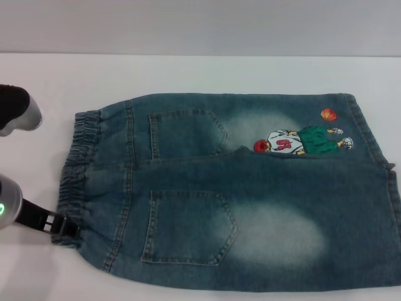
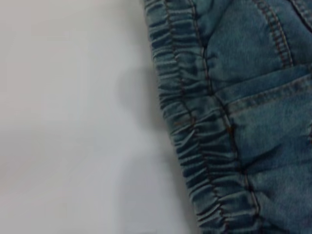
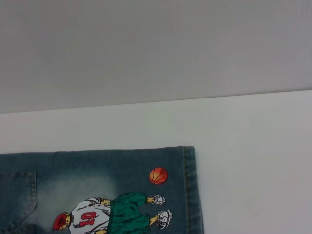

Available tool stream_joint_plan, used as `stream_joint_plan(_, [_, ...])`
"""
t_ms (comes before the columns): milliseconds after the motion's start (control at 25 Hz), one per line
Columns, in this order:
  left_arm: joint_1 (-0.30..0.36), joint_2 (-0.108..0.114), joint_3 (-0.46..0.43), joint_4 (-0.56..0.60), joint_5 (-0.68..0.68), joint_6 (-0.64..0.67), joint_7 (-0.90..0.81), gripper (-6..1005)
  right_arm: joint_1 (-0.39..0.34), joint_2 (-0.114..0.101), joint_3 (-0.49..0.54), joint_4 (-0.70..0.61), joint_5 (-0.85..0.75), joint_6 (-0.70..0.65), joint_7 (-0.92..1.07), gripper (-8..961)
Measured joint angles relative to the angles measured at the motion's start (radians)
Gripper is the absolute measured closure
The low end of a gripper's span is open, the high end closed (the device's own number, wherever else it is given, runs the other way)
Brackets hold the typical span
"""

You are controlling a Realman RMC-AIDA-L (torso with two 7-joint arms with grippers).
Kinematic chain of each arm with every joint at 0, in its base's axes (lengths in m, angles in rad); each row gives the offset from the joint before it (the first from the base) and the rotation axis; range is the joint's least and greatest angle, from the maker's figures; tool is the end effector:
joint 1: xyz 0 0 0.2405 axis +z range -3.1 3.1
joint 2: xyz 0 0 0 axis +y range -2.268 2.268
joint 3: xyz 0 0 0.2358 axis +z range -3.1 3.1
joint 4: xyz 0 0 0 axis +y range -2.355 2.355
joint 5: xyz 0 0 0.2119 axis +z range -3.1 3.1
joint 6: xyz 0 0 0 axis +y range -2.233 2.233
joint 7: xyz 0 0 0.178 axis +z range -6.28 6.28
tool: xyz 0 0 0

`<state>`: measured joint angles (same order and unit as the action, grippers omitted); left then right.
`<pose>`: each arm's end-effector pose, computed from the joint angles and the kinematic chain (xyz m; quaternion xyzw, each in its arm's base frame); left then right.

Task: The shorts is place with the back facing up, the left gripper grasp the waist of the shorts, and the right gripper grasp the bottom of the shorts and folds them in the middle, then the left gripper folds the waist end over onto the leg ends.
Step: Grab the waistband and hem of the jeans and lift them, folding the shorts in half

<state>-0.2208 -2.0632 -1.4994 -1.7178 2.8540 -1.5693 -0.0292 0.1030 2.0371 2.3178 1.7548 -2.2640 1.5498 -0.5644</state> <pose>-0.2397 0.2902 0.0048 -0.7576 -0.5285 0.2062 0.3228 0.2725 0.2934 0.1535 -0.7670 0.5122 0.0712 0.3799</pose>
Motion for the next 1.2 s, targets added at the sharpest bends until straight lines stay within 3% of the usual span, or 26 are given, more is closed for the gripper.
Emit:
stream_joint_plan(440, [-0.011, 0.002, 0.001, 0.039, -0.057, 0.000, 0.005, 157, -0.001, 0.000, 0.000, 0.000, 0.000, 0.005, -0.006, 245])
stream_joint_plan(1200, [-0.017, 0.000, 0.001, 0.058, -0.058, 0.002, 0.006, 185, 0.002, 0.000, 0.000, 0.002, 0.000, 0.006, -0.009, 247])
